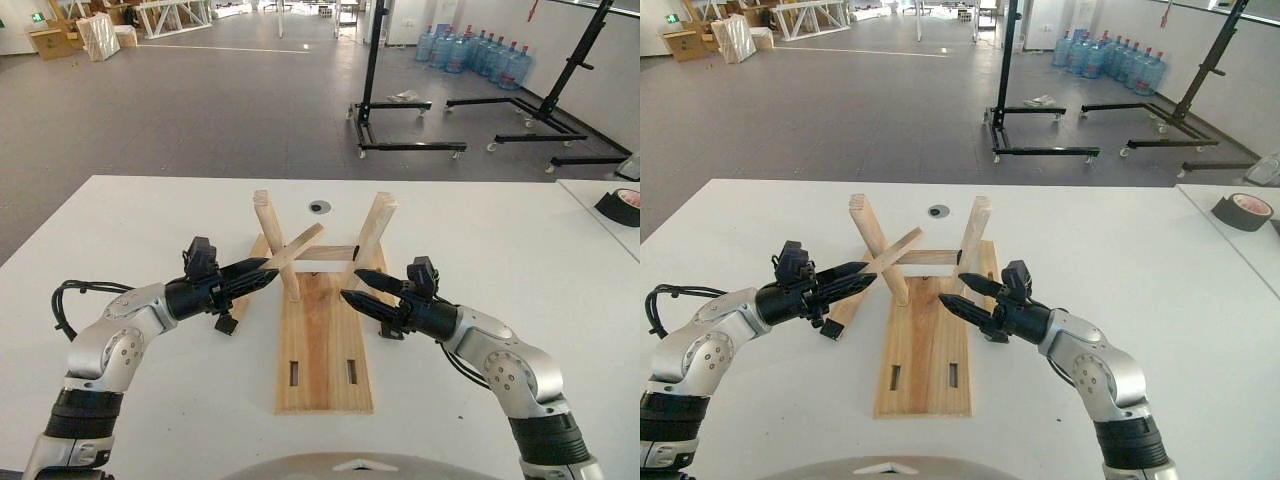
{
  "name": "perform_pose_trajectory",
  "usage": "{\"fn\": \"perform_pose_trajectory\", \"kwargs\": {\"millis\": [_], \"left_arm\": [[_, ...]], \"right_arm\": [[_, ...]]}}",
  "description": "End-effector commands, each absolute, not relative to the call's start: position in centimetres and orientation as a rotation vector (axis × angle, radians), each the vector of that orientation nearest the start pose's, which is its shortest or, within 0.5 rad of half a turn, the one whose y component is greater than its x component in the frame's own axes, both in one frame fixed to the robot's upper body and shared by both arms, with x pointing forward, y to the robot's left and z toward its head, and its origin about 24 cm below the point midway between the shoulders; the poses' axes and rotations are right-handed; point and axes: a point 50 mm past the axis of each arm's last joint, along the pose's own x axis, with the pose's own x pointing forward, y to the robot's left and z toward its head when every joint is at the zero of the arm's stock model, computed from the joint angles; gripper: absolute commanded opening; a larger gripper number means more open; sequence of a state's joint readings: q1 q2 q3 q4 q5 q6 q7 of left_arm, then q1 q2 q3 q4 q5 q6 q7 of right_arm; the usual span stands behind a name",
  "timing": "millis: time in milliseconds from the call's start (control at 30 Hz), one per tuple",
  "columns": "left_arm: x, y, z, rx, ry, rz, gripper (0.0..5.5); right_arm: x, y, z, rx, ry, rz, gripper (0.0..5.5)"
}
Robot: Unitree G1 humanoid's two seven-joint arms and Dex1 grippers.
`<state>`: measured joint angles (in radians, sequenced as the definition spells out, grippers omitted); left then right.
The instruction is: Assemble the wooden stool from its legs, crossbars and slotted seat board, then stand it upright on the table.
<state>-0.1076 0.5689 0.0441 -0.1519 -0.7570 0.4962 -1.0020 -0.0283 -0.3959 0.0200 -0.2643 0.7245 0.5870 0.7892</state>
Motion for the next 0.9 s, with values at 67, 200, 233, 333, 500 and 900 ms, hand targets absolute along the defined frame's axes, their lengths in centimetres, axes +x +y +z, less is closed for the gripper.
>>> {"fn": "perform_pose_trajectory", "kwargs": {"millis": [67,200,233,333,500,900], "left_arm": [[24.0,19.2,10.7,-0.241,0.120,-1.123,1.28],[23.6,18.7,11.7,-0.071,-0.075,-1.083,1.27],[23.3,18.3,11.8,-0.008,-0.127,-1.078,1.27],[22.1,17.0,11.0,0.144,-0.179,-1.111,1.27],[22.6,15.7,11.0,0.267,-0.243,-1.129,1.27],[22.5,15.2,10.1,0.270,-0.228,-1.131,1.27]], "right_arm": [[22.6,-14.8,8.8,0.387,0.202,1.039,4.03],[22.3,-14.1,10.6,0.644,0.150,1.040,4.03],[21.9,-13.2,10.8,0.735,0.144,1.040,4.03],[21.3,-11.1,11.2,0.907,0.159,1.018,4.03],[22.7,-10.0,11.5,1.091,0.168,0.888,4.03],[22.5,-8.9,10.8,1.154,0.223,0.849,1.94]]}}
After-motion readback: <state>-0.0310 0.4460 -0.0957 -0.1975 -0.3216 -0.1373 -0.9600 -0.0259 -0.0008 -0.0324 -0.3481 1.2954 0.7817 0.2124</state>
